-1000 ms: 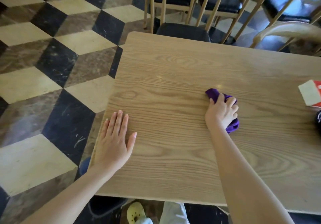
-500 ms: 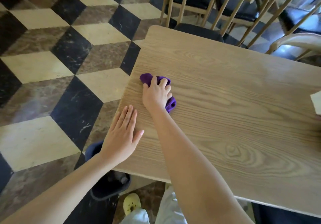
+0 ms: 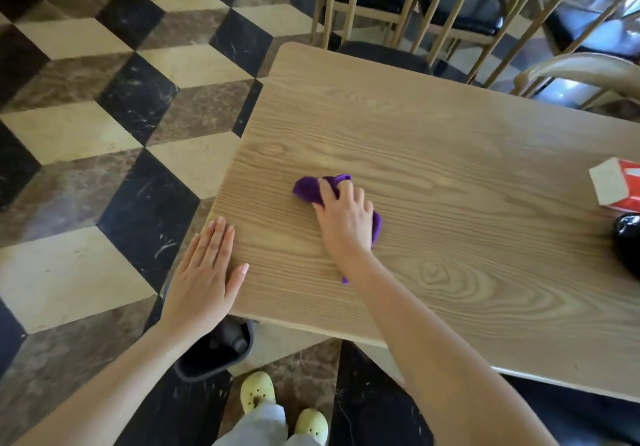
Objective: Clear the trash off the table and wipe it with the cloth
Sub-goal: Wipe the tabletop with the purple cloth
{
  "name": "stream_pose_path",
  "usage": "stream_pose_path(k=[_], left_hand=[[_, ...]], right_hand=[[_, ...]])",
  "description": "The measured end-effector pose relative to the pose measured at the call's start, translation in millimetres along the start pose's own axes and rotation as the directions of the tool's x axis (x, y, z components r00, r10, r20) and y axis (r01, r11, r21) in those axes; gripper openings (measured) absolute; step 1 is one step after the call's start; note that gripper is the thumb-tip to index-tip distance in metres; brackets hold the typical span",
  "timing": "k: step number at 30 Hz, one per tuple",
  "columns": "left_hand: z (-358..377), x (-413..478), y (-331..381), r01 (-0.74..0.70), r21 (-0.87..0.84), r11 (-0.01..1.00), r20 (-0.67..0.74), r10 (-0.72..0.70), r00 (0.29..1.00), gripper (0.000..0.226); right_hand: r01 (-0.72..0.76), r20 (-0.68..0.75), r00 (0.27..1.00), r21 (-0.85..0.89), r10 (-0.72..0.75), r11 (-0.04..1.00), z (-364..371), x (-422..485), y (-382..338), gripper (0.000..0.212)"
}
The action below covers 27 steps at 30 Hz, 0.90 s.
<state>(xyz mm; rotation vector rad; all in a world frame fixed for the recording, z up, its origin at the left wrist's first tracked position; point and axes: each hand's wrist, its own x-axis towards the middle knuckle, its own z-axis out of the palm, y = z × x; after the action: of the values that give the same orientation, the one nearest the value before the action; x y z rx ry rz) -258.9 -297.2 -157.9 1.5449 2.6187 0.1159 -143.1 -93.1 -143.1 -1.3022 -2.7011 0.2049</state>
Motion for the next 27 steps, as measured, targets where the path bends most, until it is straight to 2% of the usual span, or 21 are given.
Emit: stream_pose_path(k=[5,10,16,22,25,27], left_hand=[[3.8,0.0,-4.9,-0.01,0.041,0.999,0.01,0.009,1.0,0.082],[6.4,2.0,-7.6,-0.001,0.009,1.0,0.03,0.001,1.0,0.081],[4.8,1.8,-4.2,0.009,0.003,1.0,0.016,-0.009,1.0,0.081],[1.6,0.2,2.3,0.03,0.025,0.999,0.011,-0.03,0.999,0.079],[2.2,0.0,3.8,0.039,0.042,0.998,0.017,-0.039,0.999,0.071],[2.8,0.8,3.2,0.04,0.042,0.998,0.022,-0.041,0.999,0.066]], right_hand=[[-0.194,-0.039,0.981,-0.06,0.192,0.979,-14.6,-6.0,85.7,0.046],[-0.351,-0.06,0.935,-0.041,0.348,0.936,-28.2,-18.9,142.0,0.044],[-0.603,-0.081,0.793,0.037,0.604,0.797,-50.8,-72.5,209.7,0.04],[-0.706,-0.085,0.685,0.164,0.723,0.688,-45.0,-114.1,183.7,0.036],[-0.71,-0.056,0.682,0.192,0.729,0.678,-39.7,-115.0,153.2,0.036],[-0.684,-0.027,0.711,0.204,0.702,0.701,-35.0,-112.6,123.9,0.037]])
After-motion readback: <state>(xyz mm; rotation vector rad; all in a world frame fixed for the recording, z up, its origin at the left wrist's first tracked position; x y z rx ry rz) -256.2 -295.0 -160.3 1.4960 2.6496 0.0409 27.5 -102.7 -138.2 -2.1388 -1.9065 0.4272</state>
